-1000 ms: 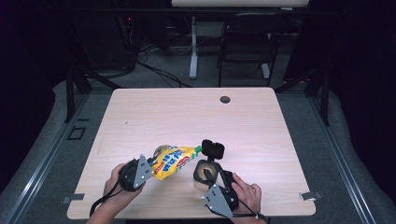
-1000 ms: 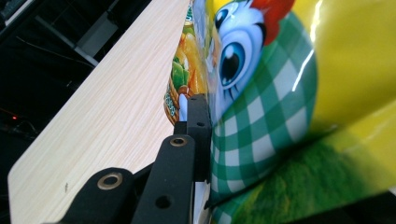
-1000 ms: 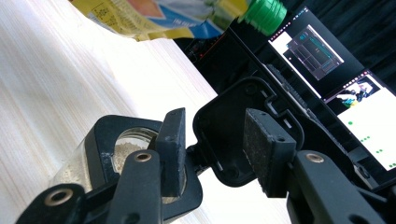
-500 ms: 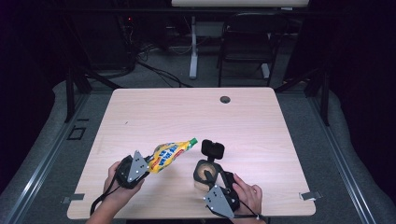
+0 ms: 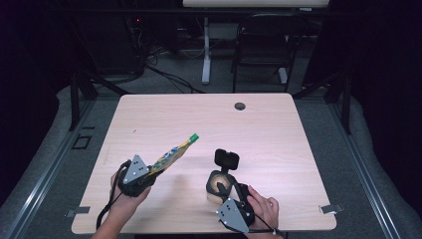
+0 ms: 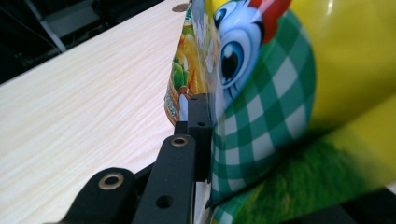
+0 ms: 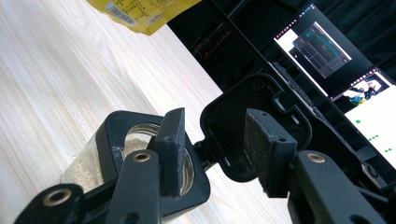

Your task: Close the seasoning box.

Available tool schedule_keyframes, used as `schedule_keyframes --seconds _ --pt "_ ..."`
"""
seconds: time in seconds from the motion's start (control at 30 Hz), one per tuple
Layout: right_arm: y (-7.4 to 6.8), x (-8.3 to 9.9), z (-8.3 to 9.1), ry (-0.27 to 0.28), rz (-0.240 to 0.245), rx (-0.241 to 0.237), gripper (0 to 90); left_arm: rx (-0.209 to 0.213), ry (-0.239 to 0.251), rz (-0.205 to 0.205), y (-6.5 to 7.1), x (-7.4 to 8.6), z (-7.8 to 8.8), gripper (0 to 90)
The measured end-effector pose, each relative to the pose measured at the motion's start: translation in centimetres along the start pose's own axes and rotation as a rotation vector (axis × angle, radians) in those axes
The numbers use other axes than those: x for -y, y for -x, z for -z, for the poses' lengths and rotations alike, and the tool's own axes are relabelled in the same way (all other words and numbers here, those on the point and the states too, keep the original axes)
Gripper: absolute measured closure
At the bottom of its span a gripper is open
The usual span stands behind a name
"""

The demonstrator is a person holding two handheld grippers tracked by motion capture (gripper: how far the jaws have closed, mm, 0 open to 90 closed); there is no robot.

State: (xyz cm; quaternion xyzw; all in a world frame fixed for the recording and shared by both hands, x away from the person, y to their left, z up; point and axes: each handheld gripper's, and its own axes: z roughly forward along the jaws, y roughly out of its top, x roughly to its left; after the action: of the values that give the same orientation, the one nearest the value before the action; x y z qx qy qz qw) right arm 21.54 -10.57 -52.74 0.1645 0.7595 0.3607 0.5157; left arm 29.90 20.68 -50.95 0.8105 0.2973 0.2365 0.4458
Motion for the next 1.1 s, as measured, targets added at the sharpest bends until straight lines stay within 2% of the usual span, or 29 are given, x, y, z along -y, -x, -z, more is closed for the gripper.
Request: schedule_keyframes --seconds 0.27,0.53,0.83,1.1 --pt "-0.2 -0.1 -0.2 0.005 0.005 -0.006 58.5 0.029 0.004 0.092 -1.0 0.7 -0.5 84.5" --pt "-0.2 -0.1 -0.2 0.0 0.004 -0.006 58.4 0.042 -0.004 0.138 -1.5 1.1 -0.9 84.5" --pt "0.0 -0.2 -0.2 0.004 0.0 -0.004 58.4 0.043 -0.023 0.172 -2.2 1.7 -1.7 84.5" --pt "0.2 -0.2 -0.2 0.007 -0.006 0.002 58.5 0.055 -0.03 0.177 -2.3 1.9 -2.1 84.5"
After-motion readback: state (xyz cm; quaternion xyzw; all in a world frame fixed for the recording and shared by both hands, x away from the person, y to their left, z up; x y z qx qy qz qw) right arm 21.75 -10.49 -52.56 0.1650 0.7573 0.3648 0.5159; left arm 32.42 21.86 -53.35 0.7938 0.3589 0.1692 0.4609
